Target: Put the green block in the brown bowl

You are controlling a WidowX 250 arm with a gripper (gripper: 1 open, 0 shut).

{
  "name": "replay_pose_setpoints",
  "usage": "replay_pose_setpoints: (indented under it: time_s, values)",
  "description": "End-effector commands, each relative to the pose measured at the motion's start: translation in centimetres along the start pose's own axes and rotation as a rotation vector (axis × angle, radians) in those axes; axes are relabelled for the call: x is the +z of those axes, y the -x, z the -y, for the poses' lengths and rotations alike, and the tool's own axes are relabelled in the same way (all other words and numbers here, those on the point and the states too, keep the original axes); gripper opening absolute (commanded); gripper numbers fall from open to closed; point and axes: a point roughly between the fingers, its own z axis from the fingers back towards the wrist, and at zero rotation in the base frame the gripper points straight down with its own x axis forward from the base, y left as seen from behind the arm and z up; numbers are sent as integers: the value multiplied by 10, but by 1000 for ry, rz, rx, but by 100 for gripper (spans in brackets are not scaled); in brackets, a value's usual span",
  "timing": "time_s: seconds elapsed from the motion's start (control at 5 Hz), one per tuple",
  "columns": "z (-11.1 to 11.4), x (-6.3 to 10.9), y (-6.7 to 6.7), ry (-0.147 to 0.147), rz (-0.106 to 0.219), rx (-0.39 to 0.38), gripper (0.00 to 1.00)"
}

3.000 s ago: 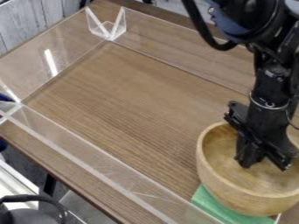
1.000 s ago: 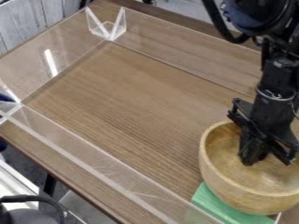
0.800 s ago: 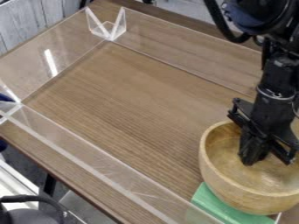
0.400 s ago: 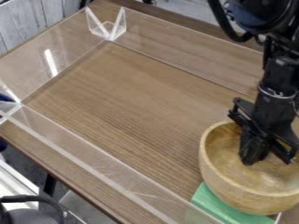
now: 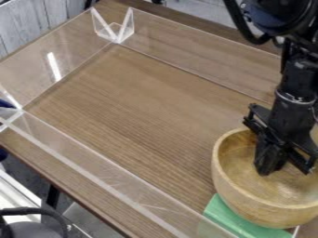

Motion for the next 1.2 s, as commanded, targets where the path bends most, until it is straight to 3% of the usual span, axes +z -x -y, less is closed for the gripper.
replay_pose_setpoints:
  time_s: [0.0,1.0]
  values:
    - [6,-18,4,10,-69,-29,0]
    - [14,-22,5,32,-127,-55,0]
